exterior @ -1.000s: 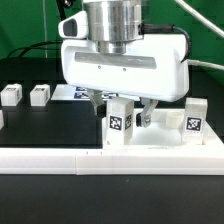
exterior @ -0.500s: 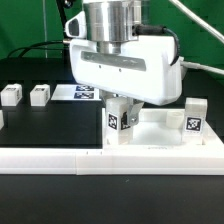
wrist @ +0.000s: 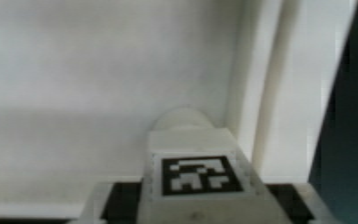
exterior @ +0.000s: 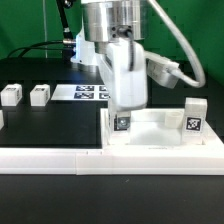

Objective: Assemble square table

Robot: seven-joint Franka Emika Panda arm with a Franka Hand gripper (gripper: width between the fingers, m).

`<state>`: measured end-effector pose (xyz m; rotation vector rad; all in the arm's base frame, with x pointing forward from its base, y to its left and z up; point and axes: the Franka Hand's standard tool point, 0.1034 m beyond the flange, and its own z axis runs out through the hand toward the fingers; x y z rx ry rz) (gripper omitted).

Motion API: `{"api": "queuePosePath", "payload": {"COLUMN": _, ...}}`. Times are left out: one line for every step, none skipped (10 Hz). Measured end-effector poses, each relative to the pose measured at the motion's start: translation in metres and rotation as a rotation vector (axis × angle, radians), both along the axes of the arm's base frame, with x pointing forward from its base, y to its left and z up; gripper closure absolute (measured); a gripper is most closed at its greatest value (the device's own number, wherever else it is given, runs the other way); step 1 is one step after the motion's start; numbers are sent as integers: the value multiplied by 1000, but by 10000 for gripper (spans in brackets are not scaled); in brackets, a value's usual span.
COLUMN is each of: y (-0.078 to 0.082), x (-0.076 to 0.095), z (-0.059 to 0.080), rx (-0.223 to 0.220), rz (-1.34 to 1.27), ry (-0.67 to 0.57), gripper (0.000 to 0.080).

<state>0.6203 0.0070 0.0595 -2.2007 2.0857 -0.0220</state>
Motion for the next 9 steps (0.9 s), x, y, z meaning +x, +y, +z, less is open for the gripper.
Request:
{"api": "queuePosePath", "payload": {"y": 2, "x": 3, "z": 0, "rx": 18, "rz": -166, "ry": 21, "gripper": 514}}
{"api": "queuePosePath", "payload": {"y": 2, "x": 5, "z": 0, "rx": 39, "rz": -274, "ry": 27, "gripper": 514}}
{"api": "queuePosePath", "payload": {"y": 0, "x": 4, "z": -1, "rx": 74, "rz": -434, "ry": 43, "gripper": 513}}
{"api": "queuePosePath", "payload": {"y": -2, "x": 1, "z": -2, "rx": 108, "rz": -532, "ry": 65, "gripper": 509}}
{"api": "queuePosePath", "payload": {"y": -4, "x": 0, "z": -2, "rx": 114, "rz": -563, "ry": 74, "gripper": 509}}
{"api": "queuePosePath", "payload": {"y": -4, "x": -1, "z": -2, "rx": 115, "rz": -583, "ry": 74, "gripper": 505}}
{"api": "queuePosePath", "payload": {"y": -5, "x": -3, "z": -2, "rx": 107, "rz": -615, "ry": 66, "gripper": 504}}
{"api": "queuePosePath", "payload": {"y": -6, "x": -5, "z": -2, "rx": 93, "rz": -637, "ry": 66, "gripper": 502}}
{"api": "queuePosePath", "payload": {"y": -6, "x": -6, "z": -1, "rx": 74, "rz": -624, "ry": 65, "gripper": 502}}
